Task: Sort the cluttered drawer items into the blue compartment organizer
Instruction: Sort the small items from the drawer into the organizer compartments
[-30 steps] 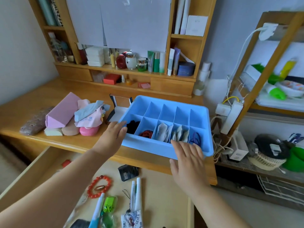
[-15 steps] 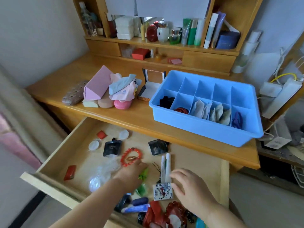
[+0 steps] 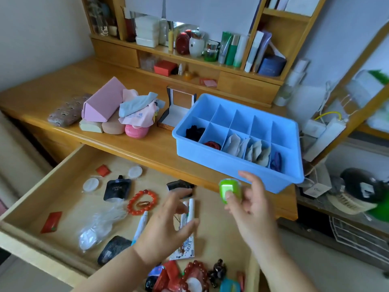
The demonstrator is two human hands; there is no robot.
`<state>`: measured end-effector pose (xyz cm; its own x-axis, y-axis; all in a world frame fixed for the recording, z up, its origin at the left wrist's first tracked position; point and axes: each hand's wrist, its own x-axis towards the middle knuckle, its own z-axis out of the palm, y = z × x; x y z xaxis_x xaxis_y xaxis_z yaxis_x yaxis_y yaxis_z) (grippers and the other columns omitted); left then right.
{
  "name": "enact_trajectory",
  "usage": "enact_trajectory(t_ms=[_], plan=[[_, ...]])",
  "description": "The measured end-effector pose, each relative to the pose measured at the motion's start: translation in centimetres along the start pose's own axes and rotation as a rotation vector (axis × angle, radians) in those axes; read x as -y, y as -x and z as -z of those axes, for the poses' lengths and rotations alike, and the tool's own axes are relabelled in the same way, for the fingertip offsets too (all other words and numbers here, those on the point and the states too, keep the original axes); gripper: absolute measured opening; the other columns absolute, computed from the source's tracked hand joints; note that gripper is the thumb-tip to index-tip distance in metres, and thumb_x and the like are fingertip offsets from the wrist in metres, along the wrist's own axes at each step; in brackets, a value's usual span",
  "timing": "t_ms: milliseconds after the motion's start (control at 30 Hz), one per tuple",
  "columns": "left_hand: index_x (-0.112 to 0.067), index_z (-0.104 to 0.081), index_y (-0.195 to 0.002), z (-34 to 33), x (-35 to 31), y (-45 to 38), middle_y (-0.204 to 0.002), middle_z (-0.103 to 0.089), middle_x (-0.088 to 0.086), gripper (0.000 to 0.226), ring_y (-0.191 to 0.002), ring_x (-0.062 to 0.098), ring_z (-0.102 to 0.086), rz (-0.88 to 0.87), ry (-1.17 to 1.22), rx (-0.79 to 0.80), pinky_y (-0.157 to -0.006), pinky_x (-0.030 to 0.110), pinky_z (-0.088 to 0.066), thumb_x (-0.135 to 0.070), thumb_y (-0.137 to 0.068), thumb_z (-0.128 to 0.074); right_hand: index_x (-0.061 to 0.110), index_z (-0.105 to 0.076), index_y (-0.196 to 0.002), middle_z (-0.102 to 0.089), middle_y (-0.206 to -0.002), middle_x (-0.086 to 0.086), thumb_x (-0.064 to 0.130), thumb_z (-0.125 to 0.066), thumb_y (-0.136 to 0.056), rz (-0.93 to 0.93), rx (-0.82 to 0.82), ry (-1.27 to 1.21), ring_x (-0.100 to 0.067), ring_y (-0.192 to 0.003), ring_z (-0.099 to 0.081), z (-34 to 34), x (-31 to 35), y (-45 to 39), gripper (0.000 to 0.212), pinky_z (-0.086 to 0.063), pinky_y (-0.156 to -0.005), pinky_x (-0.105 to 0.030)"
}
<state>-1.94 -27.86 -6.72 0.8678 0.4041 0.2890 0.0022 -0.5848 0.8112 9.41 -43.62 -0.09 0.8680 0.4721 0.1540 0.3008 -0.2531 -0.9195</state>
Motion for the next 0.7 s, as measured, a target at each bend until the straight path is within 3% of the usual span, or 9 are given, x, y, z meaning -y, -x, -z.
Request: enact_trajectory(t_ms=[67, 133, 167, 267, 367, 467, 567, 633, 700], plan=[[-0.028, -0.049, -0.123, 0.2, 1.2, 0.3, -0.096, -0.056, -0.014, 0.048, -0.092, 0.001, -0.057, 0.041, -0.053, -0.06, -0.083, 0.011, -0.046, -0.014, -0.083, -0.071, 0.04, -0.048, -0.11, -0.068, -0.086, 0.01, 0.047, -0.059, -0.081, 0.167, -0.328, 0.225, -0.006, -0.073, -0.065, 4.6, 1.3, -2.9, 0.032, -0.052, -0.065, -0.022], [-0.021, -0.053, -0.123, 0.5, 2.6, 0.9, -0.102, -0.055, -0.014, 0.042, -0.089, 0.001, -0.058, 0.093, -0.109, -0.043, -0.082, 0.014, -0.048, -0.008, -0.085, -0.067, 0.033, -0.05, -0.106, -0.068, -0.084, 0.006, 0.049, -0.058, -0.079, 0.173, -0.522, 0.52, -0.018, -0.075, -0.063, 8.5, 1.8, -6.2, 0.032, -0.048, -0.067, -0.03], [-0.02, -0.053, -0.123, 0.7, 3.2, 1.2, -0.106, -0.055, -0.013, 0.04, -0.088, 0.002, -0.058, 0.139, -0.137, -0.023, -0.082, 0.017, -0.049, -0.009, -0.086, -0.065, 0.029, -0.053, -0.104, -0.069, -0.086, 0.001, 0.049, -0.058, -0.081, 0.112, -0.514, 0.67, -0.025, -0.078, -0.062, 9.7, 1.5, -7.8, 0.031, -0.048, -0.071, -0.034], [-0.017, -0.055, -0.123, 1.7, 5.1, 2.0, -0.111, -0.056, -0.007, 0.035, -0.086, 0.005, -0.058, 0.306, -0.217, -0.001, -0.081, 0.027, -0.052, -0.01, -0.089, -0.06, 0.024, -0.061, -0.111, -0.069, -0.096, -0.008, 0.054, -0.057, -0.083, -0.128, -0.249, 1.065, -0.032, -0.097, -0.059, 10.5, 0.0, -11.1, 0.04, -0.039, -0.088, -0.04], [-0.02, -0.057, -0.119, 2.7, 6.0, 2.3, -0.11, -0.06, -0.007, 0.028, -0.083, 0.005, -0.059, 0.387, -0.254, -0.005, -0.075, 0.024, -0.052, -0.014, -0.091, -0.057, 0.027, -0.062, -0.119, -0.066, -0.104, -0.012, 0.058, -0.05, -0.087, -0.21, -0.145, 1.259, -0.032, -0.108, -0.05, 9.5, -0.9, -12.2, 0.047, -0.032, -0.09, -0.039], [-0.023, -0.059, -0.111, 3.4, 6.5, 2.6, -0.098, -0.061, -0.009, 0.02, -0.078, 0.006, -0.058, 0.428, -0.318, 0.058, -0.07, 0.022, -0.051, -0.018, -0.092, -0.056, 0.021, -0.063, -0.122, -0.061, -0.118, -0.012, 0.053, -0.044, -0.09, -0.115, -0.233, 1.178, -0.035, -0.111, -0.046, 9.1, -1.7, -11.5, 0.049, -0.033, -0.094, -0.043], [-0.028, -0.058, -0.119, 3.6, 7.2, 2.9, -0.111, -0.058, -0.013, 0.037, -0.089, 0.003, -0.056, 0.393, -0.469, 0.333, -0.072, 0.009, -0.043, -0.009, -0.089, -0.051, 0.012, -0.065, -0.117, -0.057, -0.122, -0.012, 0.038, -0.05, -0.086, 0.245, -0.377, 0.927, -0.037, -0.11, -0.047, 7.4, -2.5, -8.4, 0.044, -0.033, -0.095, -0.047], [-0.032, -0.053, -0.128, 3.4, 7.6, 3.0, -0.124, -0.052, -0.015, 0.054, -0.103, 0.007, -0.056, 0.323, -0.564, 0.566, -0.083, 0.016, -0.046, -0.001, -0.084, -0.047, 0.009, -0.068, -0.11, -0.059, -0.119, -0.014, 0.027, -0.056, -0.084, 0.502, -0.369, 0.862, -0.038, -0.106, -0.051, 5.3, -3.0, -5.5, 0.034, -0.035, -0.094, -0.048], [-0.031, -0.049, -0.129, 3.1, 7.6, 2.9, -0.127, -0.047, -0.012, 0.058, -0.105, 0.015, -0.057, 0.263, -0.681, 0.746, -0.085, 0.028, -0.049, 0.001, -0.081, -0.048, 0.01, -0.069, -0.105, -0.06, -0.117, -0.012, 0.023, -0.058, -0.084, 0.617, -0.249, 0.789, -0.035, -0.105, -0.054, 2.8, -3.6, -2.7, 0.027, -0.037, -0.095, -0.048]])
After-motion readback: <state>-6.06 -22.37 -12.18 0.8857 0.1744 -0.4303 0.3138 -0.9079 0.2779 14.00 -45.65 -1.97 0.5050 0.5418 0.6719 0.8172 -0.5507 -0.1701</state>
